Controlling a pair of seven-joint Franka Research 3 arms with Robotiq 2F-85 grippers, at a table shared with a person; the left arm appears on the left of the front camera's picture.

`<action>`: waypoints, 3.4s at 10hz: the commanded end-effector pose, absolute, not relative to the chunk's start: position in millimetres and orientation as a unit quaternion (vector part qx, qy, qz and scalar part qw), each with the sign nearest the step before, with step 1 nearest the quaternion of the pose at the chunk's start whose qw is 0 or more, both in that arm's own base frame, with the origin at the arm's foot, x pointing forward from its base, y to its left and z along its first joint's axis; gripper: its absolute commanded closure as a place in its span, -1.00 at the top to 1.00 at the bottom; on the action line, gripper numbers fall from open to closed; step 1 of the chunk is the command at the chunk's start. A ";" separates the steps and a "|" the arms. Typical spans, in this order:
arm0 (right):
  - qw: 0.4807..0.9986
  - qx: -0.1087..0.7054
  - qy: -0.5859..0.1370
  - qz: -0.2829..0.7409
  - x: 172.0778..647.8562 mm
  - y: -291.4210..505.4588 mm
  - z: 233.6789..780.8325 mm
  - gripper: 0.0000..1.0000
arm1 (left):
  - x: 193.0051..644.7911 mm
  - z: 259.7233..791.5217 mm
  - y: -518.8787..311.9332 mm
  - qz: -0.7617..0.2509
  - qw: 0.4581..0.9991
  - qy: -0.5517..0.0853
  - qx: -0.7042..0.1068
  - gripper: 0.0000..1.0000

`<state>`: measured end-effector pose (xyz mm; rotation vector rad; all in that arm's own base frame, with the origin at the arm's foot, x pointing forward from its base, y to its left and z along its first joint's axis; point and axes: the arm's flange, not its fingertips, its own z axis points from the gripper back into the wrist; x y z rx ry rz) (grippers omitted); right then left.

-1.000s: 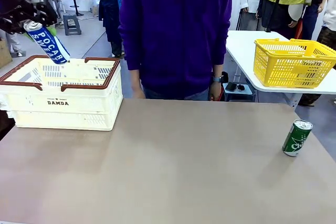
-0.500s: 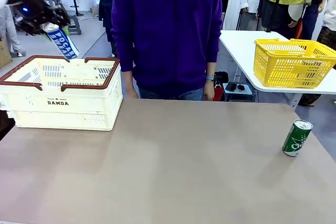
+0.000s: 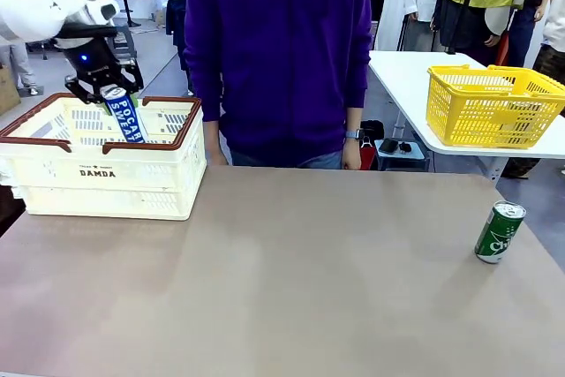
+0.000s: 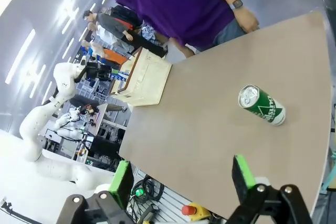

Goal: Place the drinks into the Shopping basket.
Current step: Pick up one drink and place it into the Shopping basket.

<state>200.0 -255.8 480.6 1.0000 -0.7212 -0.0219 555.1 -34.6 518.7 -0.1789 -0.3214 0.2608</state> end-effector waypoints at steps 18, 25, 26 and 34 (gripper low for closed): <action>0.816 0.463 -0.345 -0.015 196.2 -266.6 485.9 1.00 | 397.4 642.8 13.1 0.130 0.914 -0.226 -0.310 1.00; 0.816 0.463 -0.345 -0.015 196.2 -266.6 485.9 1.00 | 308.2 540.8 150.4 0.152 0.797 0.002 -0.585 1.00; 0.816 0.463 -0.345 -0.015 196.2 -266.6 485.9 1.00 | 312.0 523.7 160.2 0.171 0.803 0.024 -0.570 1.00; 0.816 0.463 -0.345 -0.015 196.2 -266.6 485.9 1.00 | 297.7 521.2 158.5 0.160 0.792 0.005 -0.590 1.00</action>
